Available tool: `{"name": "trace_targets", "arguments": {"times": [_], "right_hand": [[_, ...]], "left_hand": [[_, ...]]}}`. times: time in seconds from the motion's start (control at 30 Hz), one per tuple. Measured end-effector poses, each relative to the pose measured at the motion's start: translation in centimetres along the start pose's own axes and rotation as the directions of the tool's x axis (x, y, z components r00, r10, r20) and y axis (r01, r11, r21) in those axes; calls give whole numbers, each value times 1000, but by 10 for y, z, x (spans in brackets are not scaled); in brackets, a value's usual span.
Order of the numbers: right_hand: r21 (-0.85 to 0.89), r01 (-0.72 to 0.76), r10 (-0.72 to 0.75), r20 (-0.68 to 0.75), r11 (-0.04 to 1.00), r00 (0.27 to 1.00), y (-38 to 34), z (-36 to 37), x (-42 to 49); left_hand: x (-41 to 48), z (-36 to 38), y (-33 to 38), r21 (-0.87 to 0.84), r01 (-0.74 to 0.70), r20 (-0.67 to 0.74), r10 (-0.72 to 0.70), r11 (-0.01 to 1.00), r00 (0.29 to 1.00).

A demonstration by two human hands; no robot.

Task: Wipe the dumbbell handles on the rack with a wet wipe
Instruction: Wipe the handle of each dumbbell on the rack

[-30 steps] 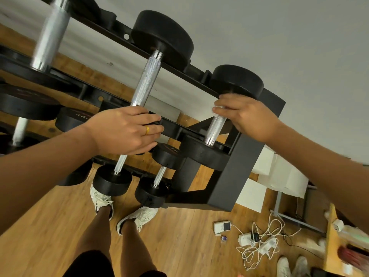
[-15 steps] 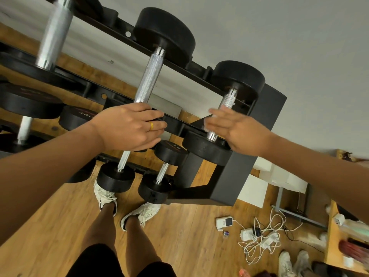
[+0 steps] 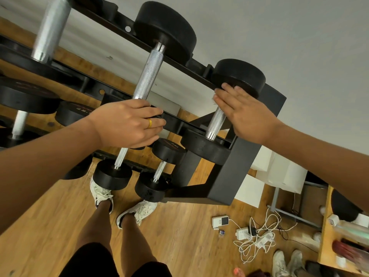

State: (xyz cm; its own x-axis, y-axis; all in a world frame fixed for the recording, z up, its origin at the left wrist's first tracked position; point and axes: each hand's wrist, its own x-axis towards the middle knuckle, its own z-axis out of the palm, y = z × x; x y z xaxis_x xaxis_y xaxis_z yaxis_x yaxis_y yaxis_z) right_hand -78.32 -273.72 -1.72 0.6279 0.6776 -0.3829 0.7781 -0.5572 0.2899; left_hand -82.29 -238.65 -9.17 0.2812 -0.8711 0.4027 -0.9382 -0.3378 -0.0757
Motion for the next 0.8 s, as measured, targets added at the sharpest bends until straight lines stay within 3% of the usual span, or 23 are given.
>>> {"name": "trace_targets", "arguments": {"times": [0.23, 0.4, 0.57, 0.63, 0.73, 0.8], "right_hand": [[51, 23, -24, 19, 998, 1000, -4, -7, 3], [54, 164, -168, 77, 985, 983, -15, -2, -7], [-11, -6, 6, 52, 1000, 999, 1, -13, 0], [32, 58, -60, 87, 998, 994, -19, -8, -6], [135, 272, -289, 129, 953, 949, -34, -5, -11], [102, 278, -288, 111, 955, 951, -15, -10, -2]], "left_hand": [[0, -1, 0, -8, 2, 13, -2, 1000, 1000], [0, 1, 1, -14, 20, 13, -20, 1000, 1000], [-2, 2, -1, -19, 13, 10, -13, 1000, 1000], [-2, 2, 0, -14, 20, 21, -20, 1000, 1000], [-3, 2, 0, -20, 30, 29, -29, 999, 999], [-3, 3, 0, -15, 28, 31, -27, 1000, 999]]}}
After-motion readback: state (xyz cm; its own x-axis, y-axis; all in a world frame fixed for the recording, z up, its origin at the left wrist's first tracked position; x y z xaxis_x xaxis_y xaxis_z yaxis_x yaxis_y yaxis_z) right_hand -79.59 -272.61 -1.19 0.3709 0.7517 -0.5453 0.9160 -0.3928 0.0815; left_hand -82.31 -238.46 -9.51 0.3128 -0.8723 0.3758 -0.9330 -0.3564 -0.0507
